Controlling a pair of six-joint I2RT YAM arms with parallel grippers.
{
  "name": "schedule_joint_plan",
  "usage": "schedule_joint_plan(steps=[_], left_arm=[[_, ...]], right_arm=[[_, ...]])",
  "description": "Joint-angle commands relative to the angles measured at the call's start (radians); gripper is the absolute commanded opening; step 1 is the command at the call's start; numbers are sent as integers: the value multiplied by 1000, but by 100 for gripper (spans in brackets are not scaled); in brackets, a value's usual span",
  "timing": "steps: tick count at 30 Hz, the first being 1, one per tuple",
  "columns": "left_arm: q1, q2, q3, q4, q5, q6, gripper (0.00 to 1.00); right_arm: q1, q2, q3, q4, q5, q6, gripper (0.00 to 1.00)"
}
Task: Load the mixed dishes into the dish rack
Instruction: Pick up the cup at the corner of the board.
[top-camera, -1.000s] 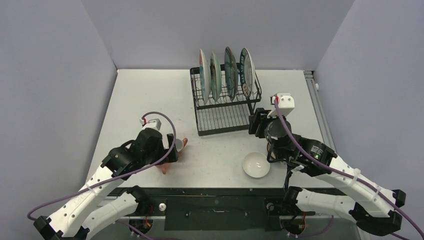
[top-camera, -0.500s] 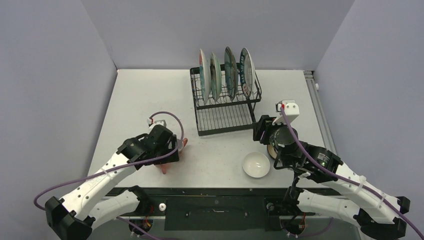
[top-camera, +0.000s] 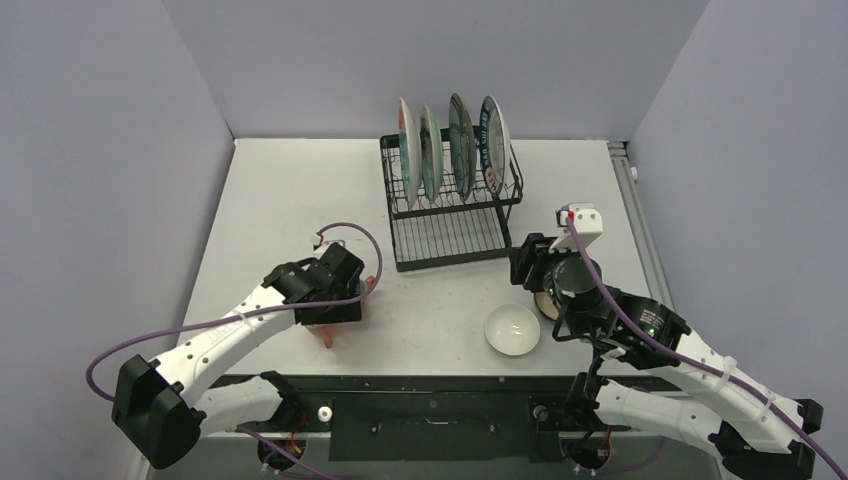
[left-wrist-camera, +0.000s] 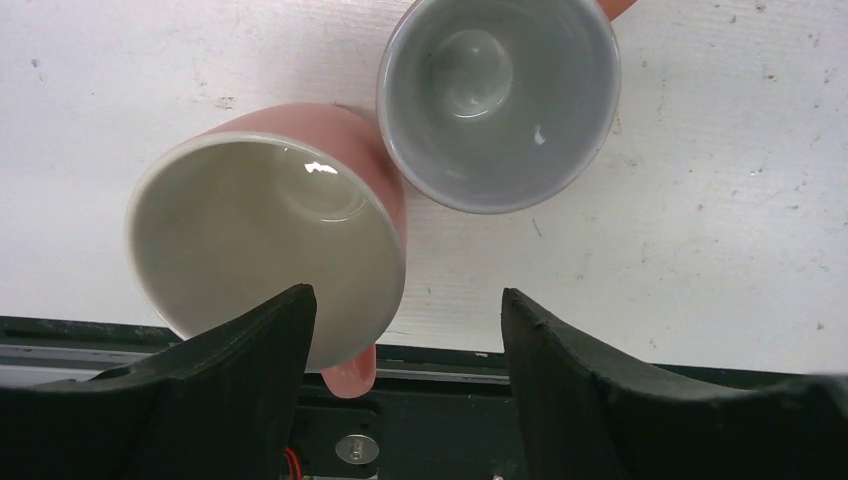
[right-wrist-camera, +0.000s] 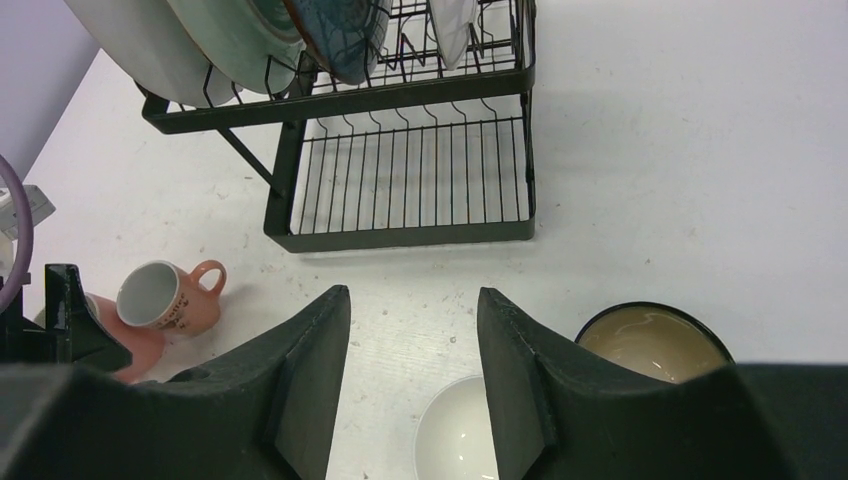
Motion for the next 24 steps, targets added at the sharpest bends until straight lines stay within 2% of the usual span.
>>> schedule_joint_plan(steps=[1,6,8,16,21,24], left_arm=[[7,27,8,48,-32,24,63],[11,59,3,66,-21,37,54],[12,69,2,68,-20,39,47],[19,101,-2,88,-6,55,34],[25,122,-7,103,3,65,29],[27,134,-4,106,7,71,21]], right_arm=[[-9,-12,-21,9,-11,2,45],[-12,-11,-28,11,-13,6,44],[-13,-7,-30,12,-16,7,43],[-14,5,-31,9,-24,26,41],[-15,6,-31,8,-24,30,40],[-14,6,-31,5,-24,30,39]])
